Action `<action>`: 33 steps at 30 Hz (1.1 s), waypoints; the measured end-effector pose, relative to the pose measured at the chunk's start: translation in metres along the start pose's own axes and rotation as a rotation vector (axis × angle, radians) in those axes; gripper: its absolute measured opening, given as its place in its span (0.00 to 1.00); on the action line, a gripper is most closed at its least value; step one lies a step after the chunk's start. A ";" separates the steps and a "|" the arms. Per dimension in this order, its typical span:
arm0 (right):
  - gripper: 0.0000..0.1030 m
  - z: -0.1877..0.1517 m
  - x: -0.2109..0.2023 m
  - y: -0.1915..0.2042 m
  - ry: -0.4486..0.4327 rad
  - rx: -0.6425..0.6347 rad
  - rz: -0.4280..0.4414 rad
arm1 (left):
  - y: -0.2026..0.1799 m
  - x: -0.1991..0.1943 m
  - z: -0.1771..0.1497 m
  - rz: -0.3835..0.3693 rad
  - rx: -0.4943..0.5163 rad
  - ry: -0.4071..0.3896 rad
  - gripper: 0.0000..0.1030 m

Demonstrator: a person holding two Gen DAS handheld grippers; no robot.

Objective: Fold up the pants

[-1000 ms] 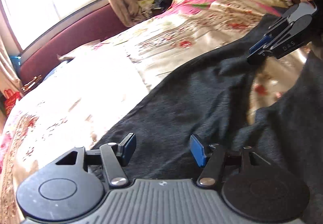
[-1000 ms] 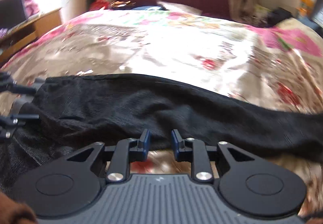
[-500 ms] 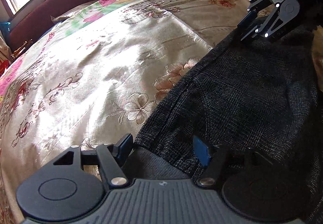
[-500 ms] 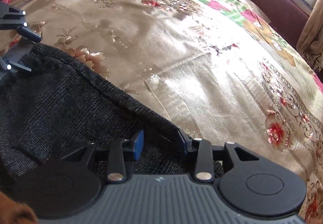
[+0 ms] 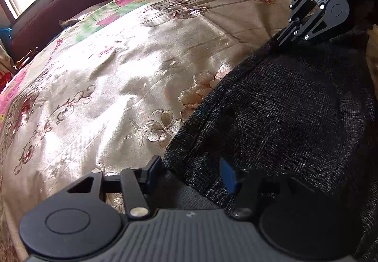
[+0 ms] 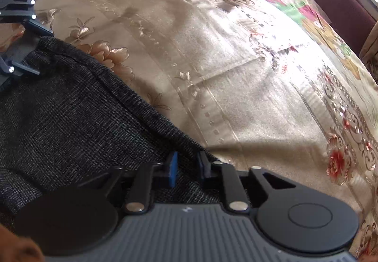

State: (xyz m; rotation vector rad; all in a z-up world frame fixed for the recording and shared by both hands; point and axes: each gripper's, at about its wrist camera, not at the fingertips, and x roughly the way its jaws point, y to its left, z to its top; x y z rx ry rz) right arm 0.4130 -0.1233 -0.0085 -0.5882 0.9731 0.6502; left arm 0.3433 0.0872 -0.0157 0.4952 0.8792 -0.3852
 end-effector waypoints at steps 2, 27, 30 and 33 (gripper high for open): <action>0.00 -0.002 -0.006 0.005 0.012 -0.013 -0.036 | 0.001 -0.005 0.002 0.018 0.008 0.002 0.42; 0.18 0.023 0.012 0.012 0.016 -0.100 0.008 | 0.011 -0.013 -0.007 -0.003 0.028 -0.028 0.25; 0.08 0.021 0.006 0.024 0.044 -0.131 -0.024 | 0.004 -0.016 -0.004 0.024 0.042 -0.023 0.24; 0.05 0.021 -0.014 0.030 0.037 -0.134 -0.041 | 0.000 -0.032 -0.003 0.024 0.057 -0.038 0.23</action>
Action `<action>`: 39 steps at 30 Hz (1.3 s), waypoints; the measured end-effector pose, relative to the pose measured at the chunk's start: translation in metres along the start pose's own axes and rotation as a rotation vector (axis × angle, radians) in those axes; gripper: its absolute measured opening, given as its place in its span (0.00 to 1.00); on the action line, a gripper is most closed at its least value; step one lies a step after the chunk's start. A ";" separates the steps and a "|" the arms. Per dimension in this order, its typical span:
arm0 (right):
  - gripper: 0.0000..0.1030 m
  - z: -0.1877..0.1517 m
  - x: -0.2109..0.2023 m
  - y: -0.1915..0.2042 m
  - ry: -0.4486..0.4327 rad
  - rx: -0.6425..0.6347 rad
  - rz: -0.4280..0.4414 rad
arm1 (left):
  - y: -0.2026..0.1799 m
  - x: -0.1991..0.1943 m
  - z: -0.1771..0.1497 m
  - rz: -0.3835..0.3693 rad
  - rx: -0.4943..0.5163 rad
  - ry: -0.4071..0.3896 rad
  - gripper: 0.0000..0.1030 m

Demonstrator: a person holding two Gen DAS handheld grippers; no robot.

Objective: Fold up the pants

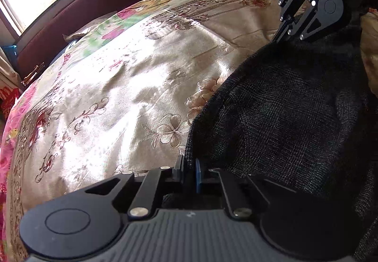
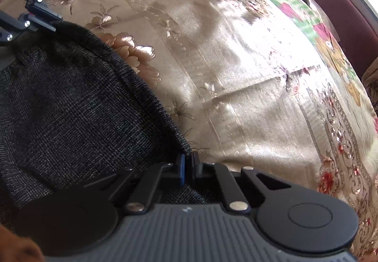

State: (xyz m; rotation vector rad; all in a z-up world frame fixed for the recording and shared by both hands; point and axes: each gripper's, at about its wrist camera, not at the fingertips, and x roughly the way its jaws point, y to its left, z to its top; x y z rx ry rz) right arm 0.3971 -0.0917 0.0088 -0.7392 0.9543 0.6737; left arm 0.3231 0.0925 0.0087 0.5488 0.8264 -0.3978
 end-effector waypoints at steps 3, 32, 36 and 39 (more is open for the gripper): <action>0.04 -0.009 -0.038 0.001 -0.057 0.034 -0.016 | -0.001 -0.027 0.000 -0.003 -0.005 -0.026 0.23; 0.03 -0.197 -0.186 0.235 -0.083 0.353 0.159 | -0.137 -0.169 -0.139 -0.107 -0.065 -0.013 0.23; 0.08 -0.199 -0.184 0.245 -0.064 0.324 0.151 | -0.145 -0.166 -0.145 -0.065 -0.029 -0.008 0.29; 0.15 -0.195 -0.179 0.260 -0.038 0.273 0.116 | -0.148 -0.164 -0.150 -0.044 -0.014 0.028 0.32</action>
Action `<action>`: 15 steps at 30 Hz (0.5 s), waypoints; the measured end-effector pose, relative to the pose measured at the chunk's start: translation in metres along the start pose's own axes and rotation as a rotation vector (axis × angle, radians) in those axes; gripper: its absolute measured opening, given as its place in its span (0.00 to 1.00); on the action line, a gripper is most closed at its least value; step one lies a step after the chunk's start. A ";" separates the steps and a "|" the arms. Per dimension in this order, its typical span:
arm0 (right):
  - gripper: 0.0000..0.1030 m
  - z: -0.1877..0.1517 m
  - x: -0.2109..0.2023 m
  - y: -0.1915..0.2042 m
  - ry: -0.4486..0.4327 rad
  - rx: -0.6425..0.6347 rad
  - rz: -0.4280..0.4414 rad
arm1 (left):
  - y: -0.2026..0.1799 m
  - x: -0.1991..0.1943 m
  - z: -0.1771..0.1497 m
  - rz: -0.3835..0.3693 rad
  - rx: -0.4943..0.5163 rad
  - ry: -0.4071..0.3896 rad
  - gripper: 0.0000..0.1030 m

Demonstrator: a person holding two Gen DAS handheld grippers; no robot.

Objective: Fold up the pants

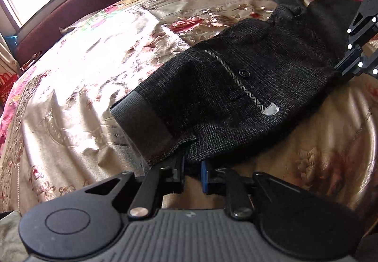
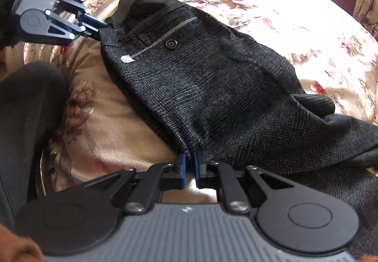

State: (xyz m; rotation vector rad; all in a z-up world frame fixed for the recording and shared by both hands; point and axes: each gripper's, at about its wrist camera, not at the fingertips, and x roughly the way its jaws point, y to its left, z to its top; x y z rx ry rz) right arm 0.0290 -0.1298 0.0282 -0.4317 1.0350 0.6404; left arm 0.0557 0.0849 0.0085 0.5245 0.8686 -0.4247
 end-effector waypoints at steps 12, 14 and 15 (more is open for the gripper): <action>0.22 0.059 -0.017 0.007 -0.242 0.035 0.025 | 0.010 -0.035 0.023 0.006 -0.165 -0.200 0.32; 0.22 0.066 0.006 -0.001 -0.213 0.089 0.019 | 0.001 -0.015 0.030 0.006 -0.124 -0.176 0.33; 0.22 0.065 0.016 -0.006 -0.182 0.114 0.000 | -0.003 0.001 0.030 0.008 -0.099 -0.124 0.34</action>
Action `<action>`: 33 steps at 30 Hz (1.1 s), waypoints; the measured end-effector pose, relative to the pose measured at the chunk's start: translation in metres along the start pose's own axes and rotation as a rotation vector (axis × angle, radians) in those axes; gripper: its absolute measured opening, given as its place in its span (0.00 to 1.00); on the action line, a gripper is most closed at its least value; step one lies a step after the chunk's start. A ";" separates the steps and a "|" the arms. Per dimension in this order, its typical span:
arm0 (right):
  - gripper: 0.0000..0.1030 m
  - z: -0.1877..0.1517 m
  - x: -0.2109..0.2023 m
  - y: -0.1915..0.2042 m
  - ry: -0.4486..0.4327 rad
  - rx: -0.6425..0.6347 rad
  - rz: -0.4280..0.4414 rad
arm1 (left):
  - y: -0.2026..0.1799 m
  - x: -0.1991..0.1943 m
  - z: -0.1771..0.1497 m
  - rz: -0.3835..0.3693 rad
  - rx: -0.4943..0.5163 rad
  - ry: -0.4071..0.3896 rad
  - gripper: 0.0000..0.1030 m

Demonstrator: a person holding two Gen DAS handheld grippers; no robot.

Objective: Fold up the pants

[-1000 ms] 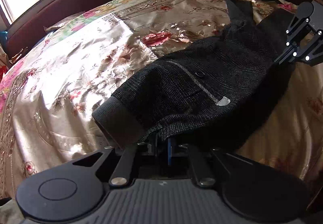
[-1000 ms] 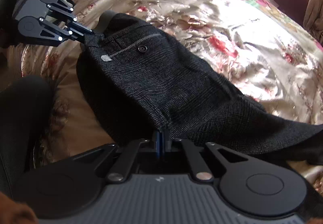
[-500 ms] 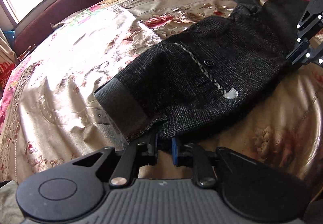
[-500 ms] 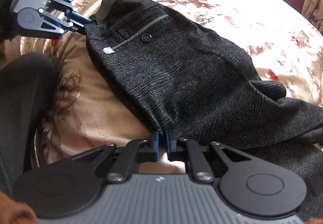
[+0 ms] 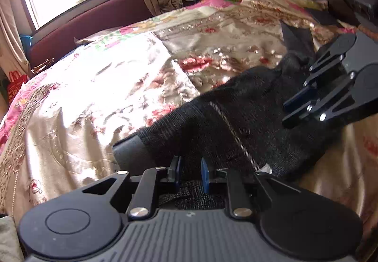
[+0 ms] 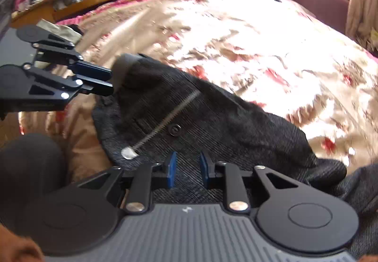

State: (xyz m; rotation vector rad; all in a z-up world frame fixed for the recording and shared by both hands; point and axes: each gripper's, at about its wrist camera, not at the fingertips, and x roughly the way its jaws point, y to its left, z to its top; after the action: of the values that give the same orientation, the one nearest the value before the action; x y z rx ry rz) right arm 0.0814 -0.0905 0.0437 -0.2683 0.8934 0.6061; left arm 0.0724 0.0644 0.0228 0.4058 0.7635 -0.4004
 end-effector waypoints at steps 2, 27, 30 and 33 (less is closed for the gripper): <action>0.22 -0.012 0.007 -0.016 0.050 0.058 -0.040 | -0.005 0.024 -0.011 -0.012 0.023 0.092 0.34; 0.29 -0.059 -0.022 -0.372 -0.242 0.935 -0.488 | -0.208 0.089 0.127 -0.414 0.143 -0.112 0.34; 0.30 -0.052 -0.005 -0.391 -0.226 0.945 -0.544 | -0.212 0.093 0.128 -0.411 0.146 -0.113 0.34; 0.11 -0.051 0.011 -0.407 -0.197 0.970 -0.529 | -0.214 0.096 0.127 -0.406 0.150 -0.101 0.35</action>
State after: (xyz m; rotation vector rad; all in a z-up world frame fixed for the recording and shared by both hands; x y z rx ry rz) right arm 0.2958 -0.4362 -0.0074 0.4218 0.7897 -0.3174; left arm 0.1050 -0.1983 -0.0075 0.3669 0.7188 -0.8568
